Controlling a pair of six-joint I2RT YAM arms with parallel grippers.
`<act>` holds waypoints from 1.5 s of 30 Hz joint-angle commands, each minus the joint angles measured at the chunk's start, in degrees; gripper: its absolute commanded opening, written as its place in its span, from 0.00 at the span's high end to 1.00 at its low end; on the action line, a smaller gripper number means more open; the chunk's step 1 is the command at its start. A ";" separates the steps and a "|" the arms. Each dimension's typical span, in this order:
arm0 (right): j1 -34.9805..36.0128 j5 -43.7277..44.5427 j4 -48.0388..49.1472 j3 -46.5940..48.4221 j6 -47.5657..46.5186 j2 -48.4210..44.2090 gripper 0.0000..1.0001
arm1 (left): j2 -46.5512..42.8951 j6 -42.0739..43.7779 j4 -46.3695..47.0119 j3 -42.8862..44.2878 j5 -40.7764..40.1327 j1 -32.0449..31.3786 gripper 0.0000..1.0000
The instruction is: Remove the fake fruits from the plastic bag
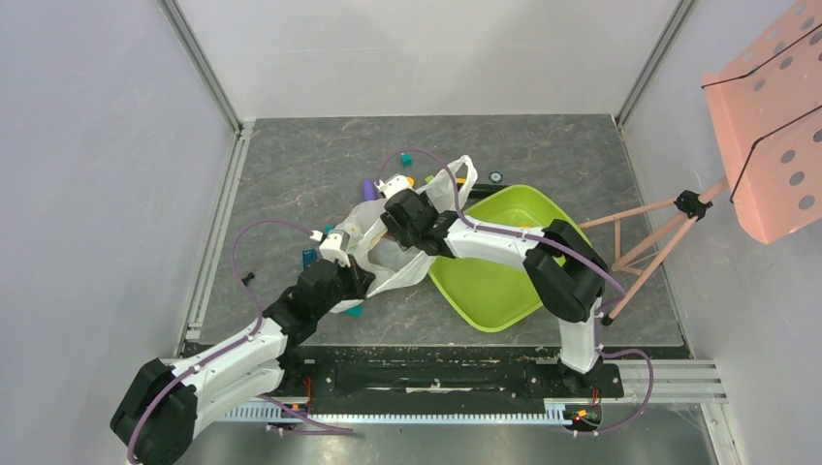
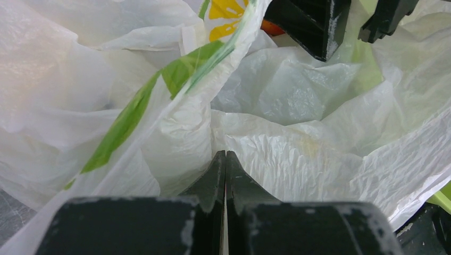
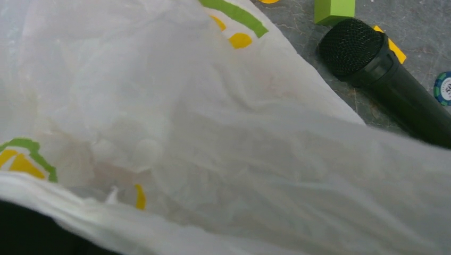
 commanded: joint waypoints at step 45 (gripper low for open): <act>10.54 -2.04 -12.85 -30.91 15.09 -65.52 0.62 | -0.08 2.64 4.25 -0.88 -0.88 0.42 0.98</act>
